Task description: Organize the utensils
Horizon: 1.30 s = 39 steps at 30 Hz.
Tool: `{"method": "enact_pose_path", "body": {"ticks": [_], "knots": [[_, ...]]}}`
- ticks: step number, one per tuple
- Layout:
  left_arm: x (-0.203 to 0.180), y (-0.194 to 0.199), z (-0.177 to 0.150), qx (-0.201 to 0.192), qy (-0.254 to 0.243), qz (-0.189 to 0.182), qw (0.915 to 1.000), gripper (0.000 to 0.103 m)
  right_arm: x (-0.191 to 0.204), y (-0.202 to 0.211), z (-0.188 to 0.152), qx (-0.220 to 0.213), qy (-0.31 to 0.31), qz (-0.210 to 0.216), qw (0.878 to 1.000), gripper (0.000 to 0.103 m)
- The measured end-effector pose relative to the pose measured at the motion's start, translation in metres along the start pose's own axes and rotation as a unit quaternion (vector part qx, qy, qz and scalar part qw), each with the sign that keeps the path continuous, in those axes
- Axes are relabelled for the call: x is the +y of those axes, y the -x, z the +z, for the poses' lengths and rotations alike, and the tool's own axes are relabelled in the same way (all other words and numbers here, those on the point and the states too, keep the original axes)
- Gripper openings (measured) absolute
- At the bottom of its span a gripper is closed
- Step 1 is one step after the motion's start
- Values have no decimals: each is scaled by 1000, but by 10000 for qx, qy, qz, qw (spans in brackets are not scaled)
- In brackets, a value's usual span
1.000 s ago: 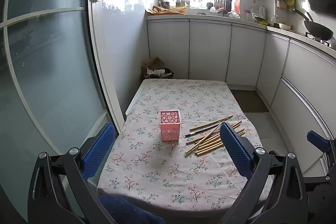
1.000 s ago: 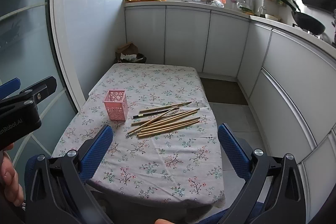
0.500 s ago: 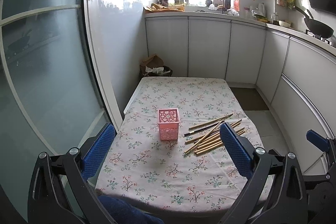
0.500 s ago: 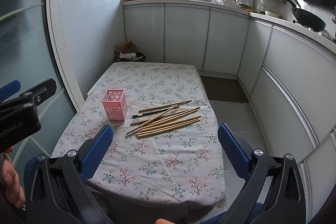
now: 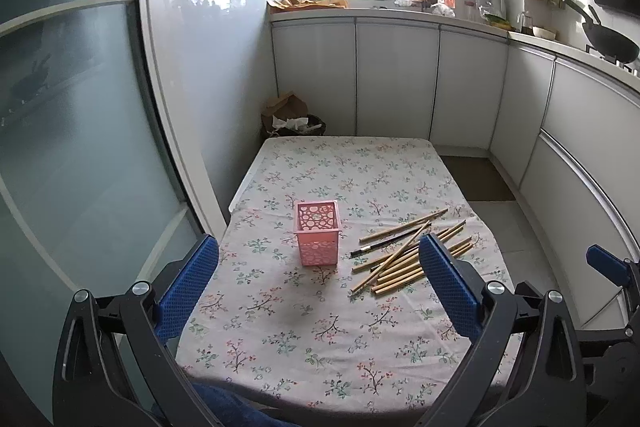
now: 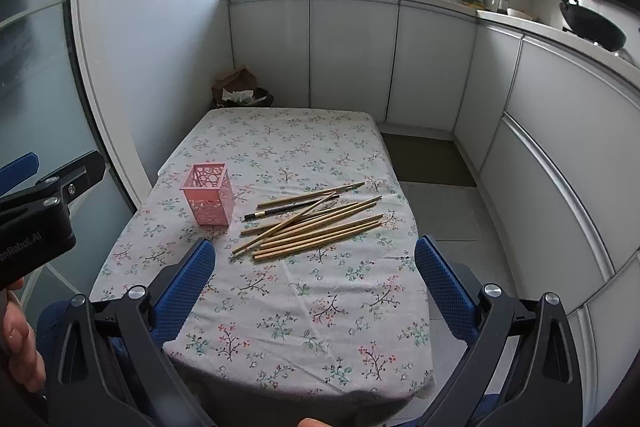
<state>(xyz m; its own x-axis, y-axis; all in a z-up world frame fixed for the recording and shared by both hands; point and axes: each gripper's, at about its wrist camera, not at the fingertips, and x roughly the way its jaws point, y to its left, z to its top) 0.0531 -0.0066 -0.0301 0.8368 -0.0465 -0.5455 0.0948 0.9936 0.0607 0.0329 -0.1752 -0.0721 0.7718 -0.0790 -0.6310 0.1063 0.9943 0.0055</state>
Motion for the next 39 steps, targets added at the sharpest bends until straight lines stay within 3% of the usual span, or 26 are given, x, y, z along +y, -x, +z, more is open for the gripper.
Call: {"method": "enact_pose_path", "body": {"ticks": [39], "knots": [[-7,1,7,-69,-74,-108,9999,96,-7,6,8,-110,-53,-82,9999,97]]}}
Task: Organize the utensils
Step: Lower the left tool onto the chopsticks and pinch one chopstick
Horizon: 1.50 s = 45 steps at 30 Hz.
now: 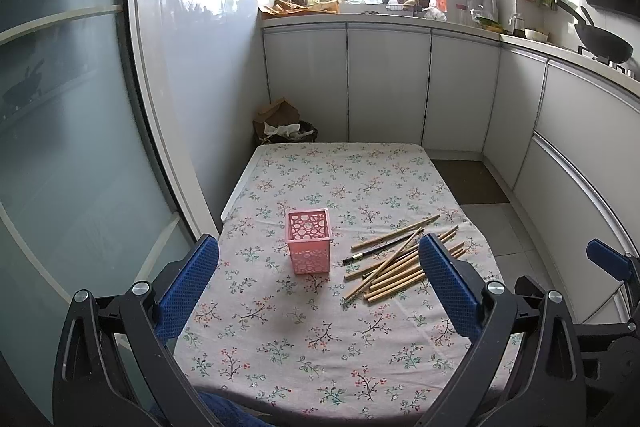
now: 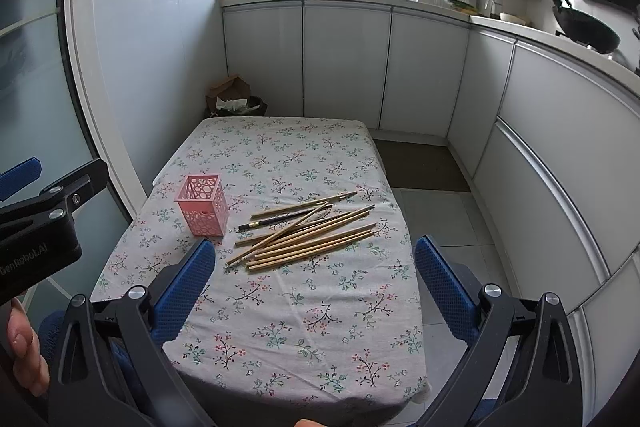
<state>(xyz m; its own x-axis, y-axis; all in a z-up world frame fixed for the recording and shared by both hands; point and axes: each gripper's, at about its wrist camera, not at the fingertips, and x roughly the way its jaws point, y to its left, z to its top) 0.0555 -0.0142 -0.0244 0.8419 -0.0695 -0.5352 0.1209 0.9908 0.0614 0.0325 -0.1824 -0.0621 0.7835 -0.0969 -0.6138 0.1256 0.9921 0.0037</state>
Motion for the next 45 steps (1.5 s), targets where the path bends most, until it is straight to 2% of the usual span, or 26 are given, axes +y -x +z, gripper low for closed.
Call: {"method": "enact_pose_path", "body": {"ticks": [4,5,8,9,11,12,14,15,16,17,18,20,22,25,27,28,30,34,37,38,39,40,43,45], "knots": [[-2,-4,5,21,-105,-65,9999,96,-10,-11,1,113,-144,150,9997,97],[-2,-11,9,72,-152,-200,9997,96,-18,-19,3,204,-310,256,9990,97],[-2,-33,20,308,-245,-541,9978,96,-63,-56,4,631,-1310,509,9881,97],[-6,-46,26,413,-372,-587,9967,96,-85,-78,3,913,-1813,451,9781,97],[-16,-62,32,468,-567,-671,9950,96,-111,-109,-1,1303,-2431,552,9596,97],[-24,-76,37,561,-702,-783,9929,96,-125,-131,-5,1573,-2837,744,9430,97],[-37,-101,42,693,-828,-1048,9886,96,-141,-159,-13,1942,-3380,979,9157,90],[-46,-119,44,838,-922,-1148,9855,95,-148,-180,-18,2201,-3716,1064,8957,77],[-53,-134,43,974,-996,-1200,9829,93,-152,-194,-22,2377,-3923,1088,8819,63],[-61,-149,42,1113,-1079,-1241,9801,84,-158,-214,-26,2563,-4155,1096,8658,59],[-73,-171,39,1307,-1206,-1294,9755,75,-159,-226,-27,2619,-4218,1110,8609,52],[-89,-201,30,1586,-1394,-1439,9668,67,-157,-250,-26,2700,-4166,1102,8611,48],[-103,-233,16,1869,-1587,-1529,9573,63,-157,-264,-31,2740,-4186,1130,8584,47],[-119,-282,-10,2334,-1870,-1378,9442,51,-155,-282,-40,2992,-4265,1323,8432,46],[-120,-306,-22,2598,-1861,-1348,9379,37,-154,-288,-31,2966,-4123,1447,8492,46],[-121,-322,-27,2754,-1794,-1326,9351,35,-155,-290,-27,2918,-4054,1421,8546,46],[-121,-337,-30,2876,-1699,-1370,9325,33,-159,-294,-22,2855,-3970,1326,8622,46],[-134,-363,-37,2979,-1858,-1317,9270,33,-160,-308,-26,3009,-3964,1518,8540,46],[-143,-378,-42,3089,-1967,-1249,9221,33,-158,-314,-27,3082,-3895,1528,8544,46],[-145,-381,-44,3117,-1987,-1247,9208,28,-158,-316,-28,3099,-3894,1519,8540,46],[-148,-384,-46,3147,-2009,-1271,9189,17,-160,-318,-29,3108,-3901,1500,8537,46],[-151,-387,-48,3159,-2010,-1310,9180,12,-161,-320,-30,3115,-3908,1469,8536,46],[-147,-390,-47,3115,-1942,-1243,9219,6,-166,-324,-33,3115,-3929,1291,8555,45],[-140,-388,-41,3073,-1735,-1360,9257,6,-167,-328,-36,3117,-3939,1217,8561,41]]}}
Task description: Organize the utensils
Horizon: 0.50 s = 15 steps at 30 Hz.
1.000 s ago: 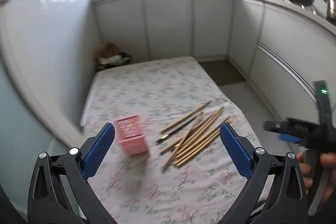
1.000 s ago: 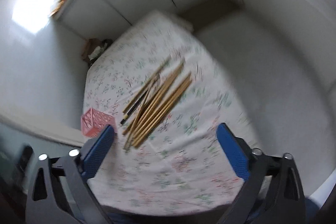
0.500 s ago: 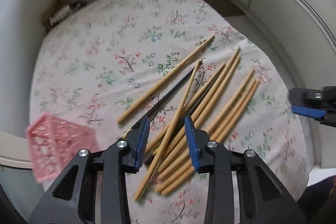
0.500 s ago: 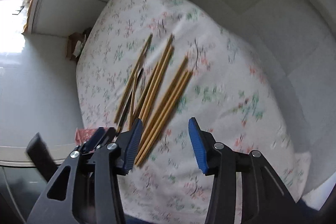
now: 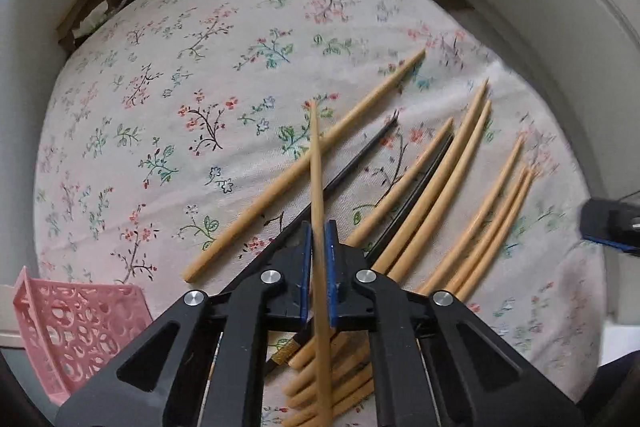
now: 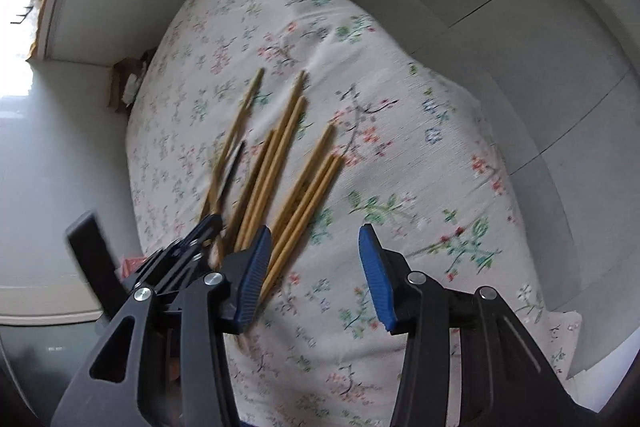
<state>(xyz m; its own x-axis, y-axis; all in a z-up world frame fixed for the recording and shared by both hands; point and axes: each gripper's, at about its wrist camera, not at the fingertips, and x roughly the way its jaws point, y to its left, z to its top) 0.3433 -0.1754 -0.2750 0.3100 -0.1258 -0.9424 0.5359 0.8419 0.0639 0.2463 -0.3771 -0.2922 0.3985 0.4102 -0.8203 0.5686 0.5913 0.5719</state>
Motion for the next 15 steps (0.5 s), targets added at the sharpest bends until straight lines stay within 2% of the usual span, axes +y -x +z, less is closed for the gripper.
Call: {"method": "enact_pose_path", "body": {"ticks": [3,6,12,15], "knots": [[11,24,2,-385,227,-111,9989,6,2,-9,1,48,41,-4,10000,32],[18,50,-4,-705,430,-292,9962,6,8,-18,1,119,122,-25,9999,29],[25,121,-27,-1820,627,-302,9808,6,26,-45,-2,226,405,-157,9988,29],[23,144,-34,-2127,733,-304,9739,6,40,-55,-8,114,741,-397,9964,28]]}}
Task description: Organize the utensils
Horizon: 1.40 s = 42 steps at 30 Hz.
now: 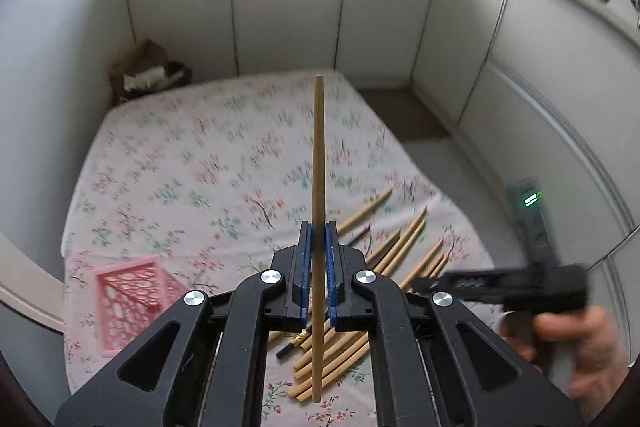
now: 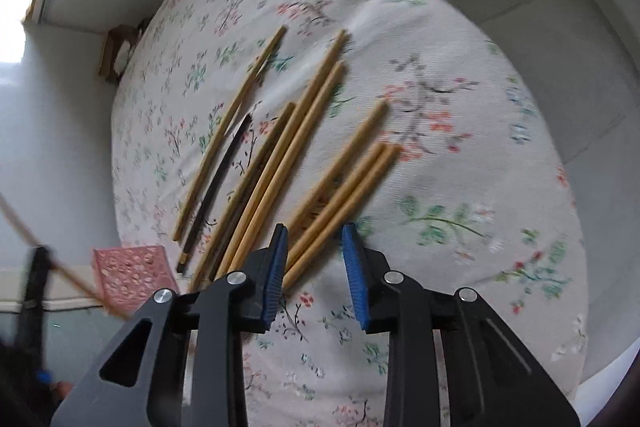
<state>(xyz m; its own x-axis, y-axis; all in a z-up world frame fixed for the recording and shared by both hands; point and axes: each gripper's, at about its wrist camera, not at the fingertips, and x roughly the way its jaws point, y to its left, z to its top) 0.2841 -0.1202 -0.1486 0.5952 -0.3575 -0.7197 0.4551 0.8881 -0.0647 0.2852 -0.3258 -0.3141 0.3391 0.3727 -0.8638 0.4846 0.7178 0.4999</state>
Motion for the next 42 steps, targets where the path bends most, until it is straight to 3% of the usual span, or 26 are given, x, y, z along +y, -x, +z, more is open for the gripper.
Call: {"method": "enact_pose_path", "body": {"ticks": [2,4,7,13,16,18,21,24,26,29,31,33,36,39,42], "knots": [[8,10,2,-152,88,3,9998,6,13,-3,-2,-120,271,-253,9992,26],[14,23,3,-296,171,-46,9994,6,20,-8,-3,-180,379,-390,9984,12],[24,40,6,-575,271,-90,9979,6,33,-10,-6,-327,621,-488,9963,0],[43,59,7,-837,441,-234,9952,6,51,2,-15,-437,887,-429,9942,0],[48,65,6,-879,479,-259,9946,6,44,-8,-14,-126,717,-471,9962,1],[51,66,6,-879,524,-293,9943,6,39,-16,-14,75,549,-467,9974,6],[53,68,6,-899,549,-303,9940,6,39,-14,-15,19,470,-436,9979,17],[55,67,7,-924,563,-329,9936,6,46,-17,-12,-60,492,-506,9975,20],[55,68,6,-939,553,-322,9935,6,45,-18,-10,-7,311,-281,9991,26],[56,69,7,-967,556,-315,9933,6,51,-21,-12,-95,637,-560,9963,16],[57,70,6,-985,548,-311,9931,6,60,-23,-15,-172,917,-759,9927,14],[58,71,6,-992,574,-298,9930,6,62,-22,-15,-142,1000,-776,9918,2],[60,73,7,-1008,588,-306,9927,6,53,-21,-11,-221,1056,-1106,9880,0],[60,74,8,-1030,565,-286,9927,6,41,-11,-3,-101,411,-480,9979,4],[64,76,9,-1060,647,-339,9917,6,49,19,6,-645,384,-76,9971,8]]}}
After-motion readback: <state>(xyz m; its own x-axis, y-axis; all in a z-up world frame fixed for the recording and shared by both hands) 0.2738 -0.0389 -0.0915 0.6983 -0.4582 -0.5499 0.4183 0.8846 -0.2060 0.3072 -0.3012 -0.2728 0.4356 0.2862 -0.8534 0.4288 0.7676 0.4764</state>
